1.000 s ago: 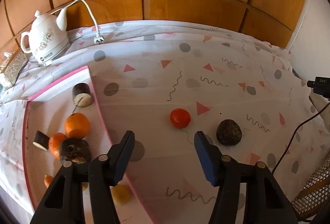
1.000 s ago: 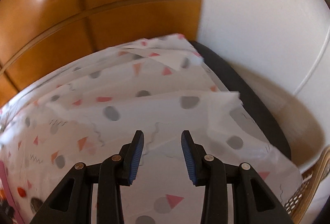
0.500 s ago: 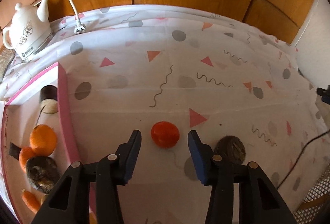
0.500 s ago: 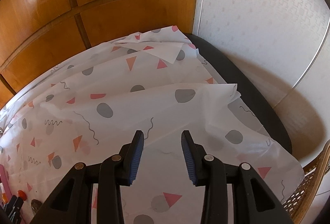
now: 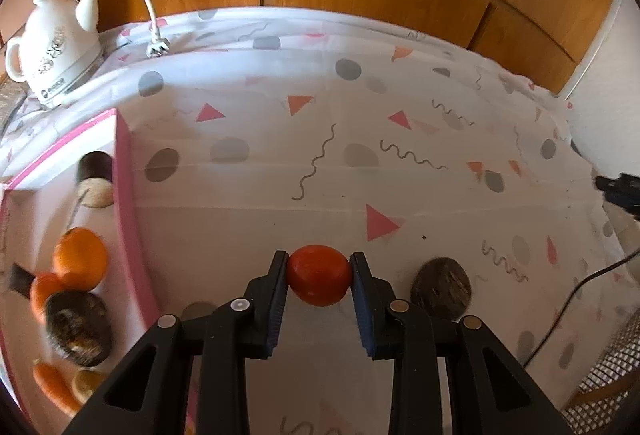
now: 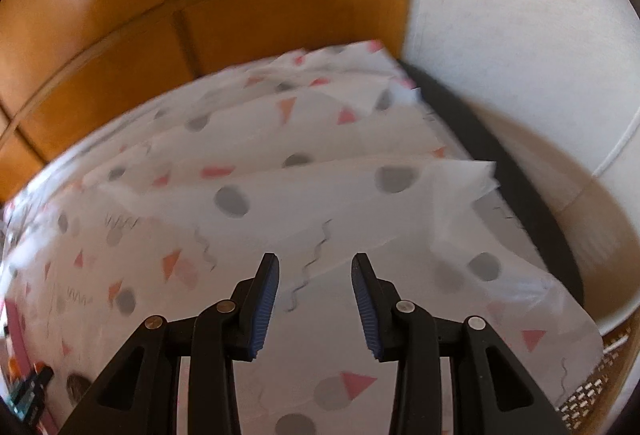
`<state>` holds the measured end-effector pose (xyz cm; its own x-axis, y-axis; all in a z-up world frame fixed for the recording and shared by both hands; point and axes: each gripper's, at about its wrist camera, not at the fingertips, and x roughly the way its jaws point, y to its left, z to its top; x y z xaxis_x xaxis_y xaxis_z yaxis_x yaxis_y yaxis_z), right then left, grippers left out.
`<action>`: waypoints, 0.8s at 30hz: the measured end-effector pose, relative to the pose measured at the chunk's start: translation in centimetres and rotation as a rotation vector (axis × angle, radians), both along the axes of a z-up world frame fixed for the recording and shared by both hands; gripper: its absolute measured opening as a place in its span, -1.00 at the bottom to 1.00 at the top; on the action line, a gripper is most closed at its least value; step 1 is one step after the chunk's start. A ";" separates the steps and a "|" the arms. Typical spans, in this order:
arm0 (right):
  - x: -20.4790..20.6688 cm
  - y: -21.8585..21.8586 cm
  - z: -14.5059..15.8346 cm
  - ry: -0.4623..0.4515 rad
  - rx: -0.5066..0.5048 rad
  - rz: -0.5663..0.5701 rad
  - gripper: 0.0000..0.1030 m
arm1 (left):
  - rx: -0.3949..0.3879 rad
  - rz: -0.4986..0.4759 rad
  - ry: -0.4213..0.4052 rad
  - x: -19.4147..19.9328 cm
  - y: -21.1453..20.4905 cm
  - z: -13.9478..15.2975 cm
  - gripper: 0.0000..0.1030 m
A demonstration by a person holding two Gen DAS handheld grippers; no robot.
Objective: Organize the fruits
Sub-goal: 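Close the left tool around the red tomato, then carry the tomato into the pink tray and open the left tool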
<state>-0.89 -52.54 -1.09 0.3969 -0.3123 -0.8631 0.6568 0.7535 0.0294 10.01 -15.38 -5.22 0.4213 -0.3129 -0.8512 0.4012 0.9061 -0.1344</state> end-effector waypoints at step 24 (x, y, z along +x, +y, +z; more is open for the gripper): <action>3.9 14.0 -1.0 0.089 -0.294 0.621 -0.26 | -0.072 0.454 -0.149 -4.1 20.2 5.6 -0.40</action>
